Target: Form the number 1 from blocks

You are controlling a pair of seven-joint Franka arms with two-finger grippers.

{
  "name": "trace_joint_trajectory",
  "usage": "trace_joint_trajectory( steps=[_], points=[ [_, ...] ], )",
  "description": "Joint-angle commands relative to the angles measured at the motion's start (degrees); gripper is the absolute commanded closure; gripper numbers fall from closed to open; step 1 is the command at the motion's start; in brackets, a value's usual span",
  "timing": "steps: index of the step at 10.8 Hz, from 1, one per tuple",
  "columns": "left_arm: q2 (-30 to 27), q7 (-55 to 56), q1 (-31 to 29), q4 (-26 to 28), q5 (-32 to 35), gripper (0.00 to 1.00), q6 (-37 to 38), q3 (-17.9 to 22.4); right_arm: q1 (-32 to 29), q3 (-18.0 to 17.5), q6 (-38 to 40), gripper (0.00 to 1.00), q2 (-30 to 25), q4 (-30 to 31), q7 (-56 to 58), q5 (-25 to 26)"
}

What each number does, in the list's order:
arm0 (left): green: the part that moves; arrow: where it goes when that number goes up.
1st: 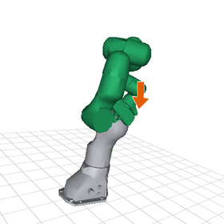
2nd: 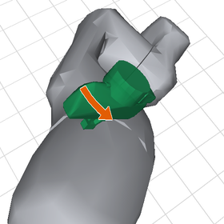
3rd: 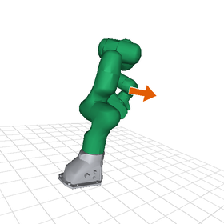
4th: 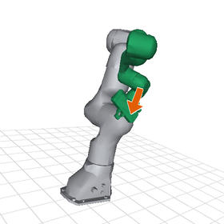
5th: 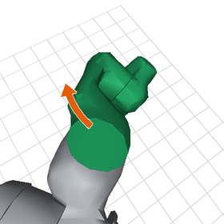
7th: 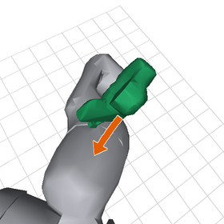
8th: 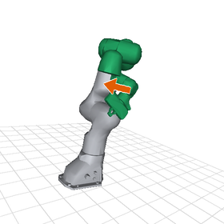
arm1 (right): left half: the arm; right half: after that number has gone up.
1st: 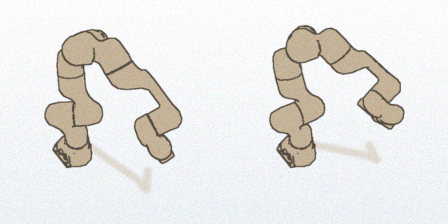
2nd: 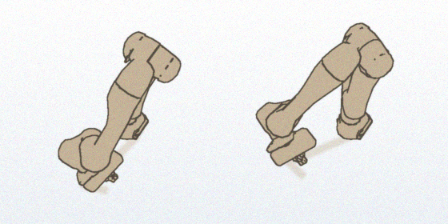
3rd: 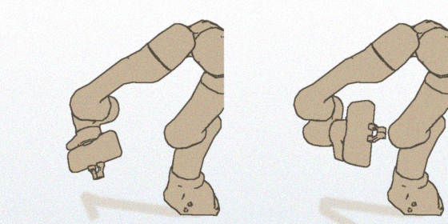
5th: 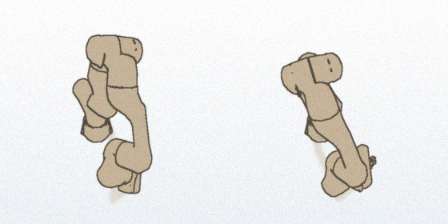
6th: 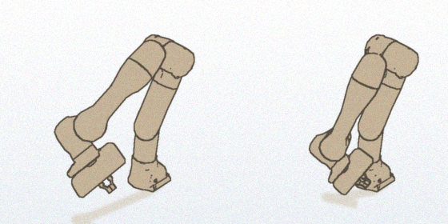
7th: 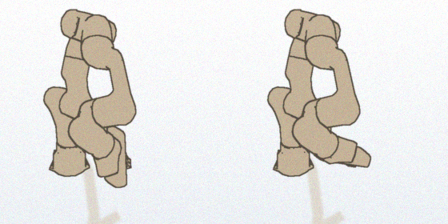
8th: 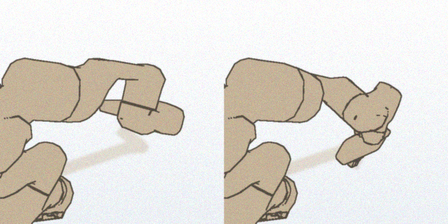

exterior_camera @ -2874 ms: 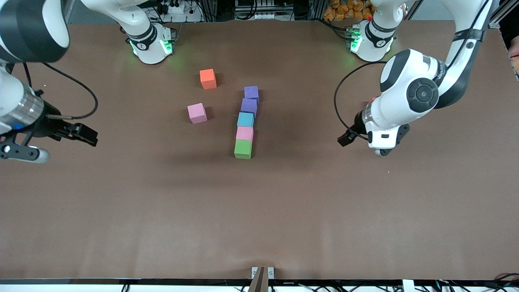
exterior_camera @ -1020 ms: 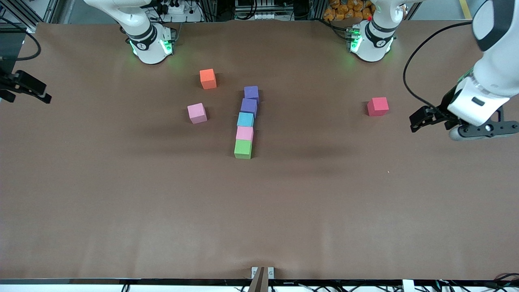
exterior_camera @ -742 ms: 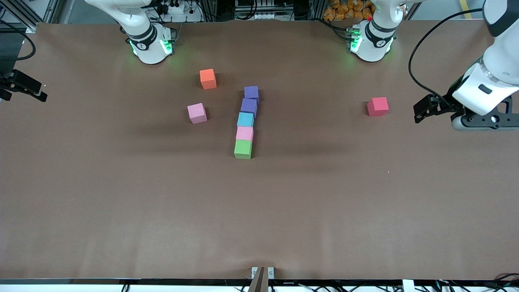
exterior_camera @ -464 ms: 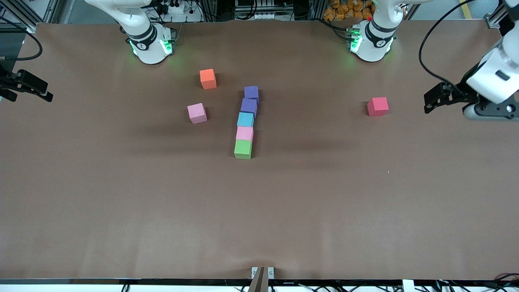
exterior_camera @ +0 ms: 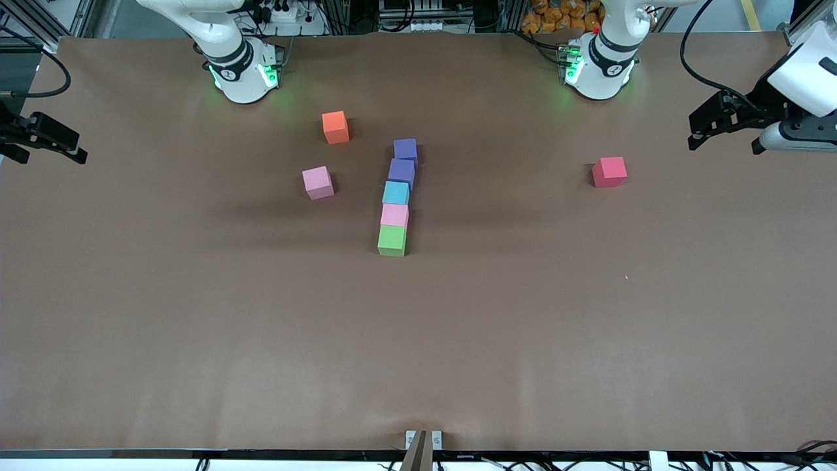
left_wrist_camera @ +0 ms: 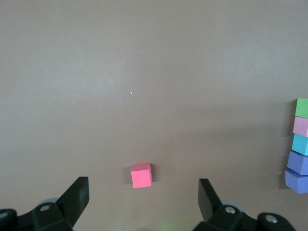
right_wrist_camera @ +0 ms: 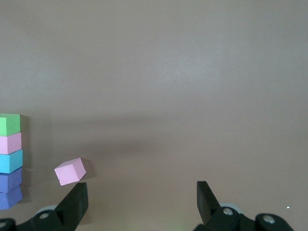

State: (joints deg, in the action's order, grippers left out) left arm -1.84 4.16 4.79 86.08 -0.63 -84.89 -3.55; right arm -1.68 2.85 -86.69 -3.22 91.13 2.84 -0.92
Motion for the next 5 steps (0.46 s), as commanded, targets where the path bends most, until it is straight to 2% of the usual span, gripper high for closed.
trace_joint_trajectory(
  steps=[1,5],
  points=[
    [-0.09,-1.61,-0.4,-0.12,-1.3,0.0,1.04,0.38,-1.22,-0.91,0.21,0.0,-0.83,0.63,0.15,0.39],
    [0.08,-1.78,-0.48,-0.03,-1.48,0.0,0.96,0.47,-1.3,-0.83,-0.05,0.0,-0.57,0.37,0.06,0.57]
  ],
)
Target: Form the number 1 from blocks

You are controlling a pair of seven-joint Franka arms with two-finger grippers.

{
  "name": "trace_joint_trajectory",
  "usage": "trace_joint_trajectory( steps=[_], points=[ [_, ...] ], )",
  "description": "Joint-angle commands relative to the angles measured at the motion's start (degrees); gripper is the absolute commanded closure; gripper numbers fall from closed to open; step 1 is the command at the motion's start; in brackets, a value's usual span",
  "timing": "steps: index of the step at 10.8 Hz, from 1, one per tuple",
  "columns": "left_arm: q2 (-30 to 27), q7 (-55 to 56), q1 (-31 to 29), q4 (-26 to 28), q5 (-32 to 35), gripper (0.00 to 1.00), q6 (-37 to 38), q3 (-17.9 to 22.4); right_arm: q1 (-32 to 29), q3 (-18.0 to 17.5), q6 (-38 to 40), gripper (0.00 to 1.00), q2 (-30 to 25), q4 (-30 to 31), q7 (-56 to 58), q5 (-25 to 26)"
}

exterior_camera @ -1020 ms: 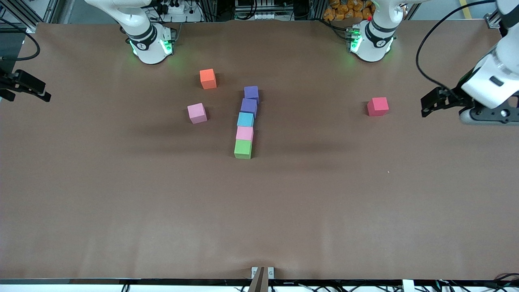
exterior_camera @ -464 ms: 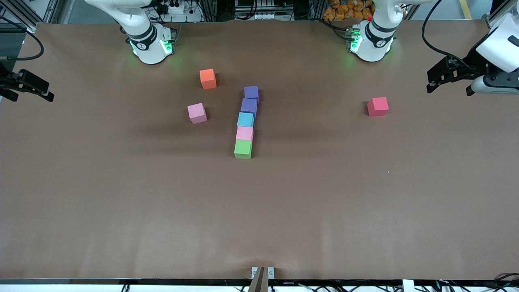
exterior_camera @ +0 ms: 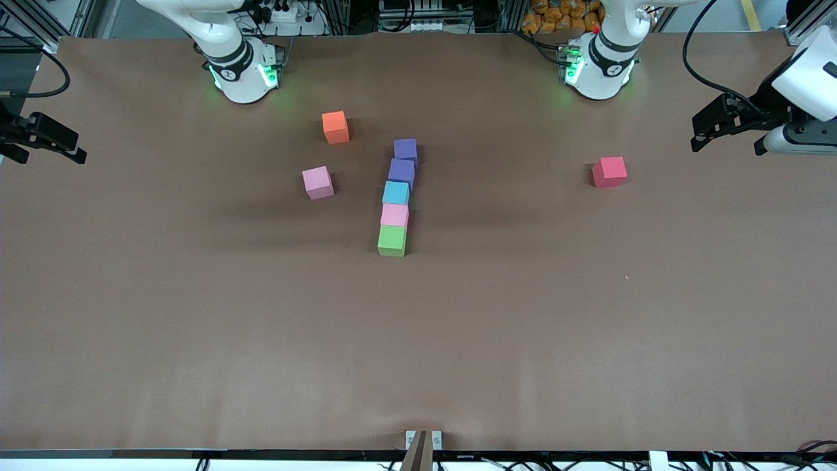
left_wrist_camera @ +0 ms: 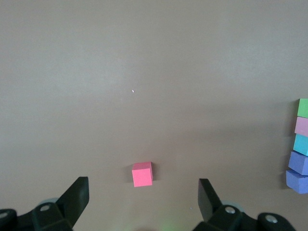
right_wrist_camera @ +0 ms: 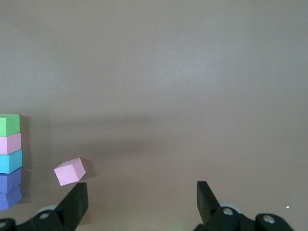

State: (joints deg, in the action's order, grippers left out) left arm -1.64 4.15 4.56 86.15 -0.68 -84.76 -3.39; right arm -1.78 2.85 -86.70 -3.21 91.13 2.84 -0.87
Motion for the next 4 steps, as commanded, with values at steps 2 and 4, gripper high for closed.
trace_joint_trajectory(
  steps=[2,4],
  points=[
    [-0.11,-1.69,-0.26,-0.11,-1.52,0.0,0.83,0.31,-1.2,-0.83,0.04,0.0,-0.57,0.28,0.06,0.6],
    [0.06,-1.61,-0.08,-0.11,-1.52,0.0,0.83,0.31,-1.2,-0.83,0.13,0.0,-0.57,0.28,0.06,0.6]
  ],
)
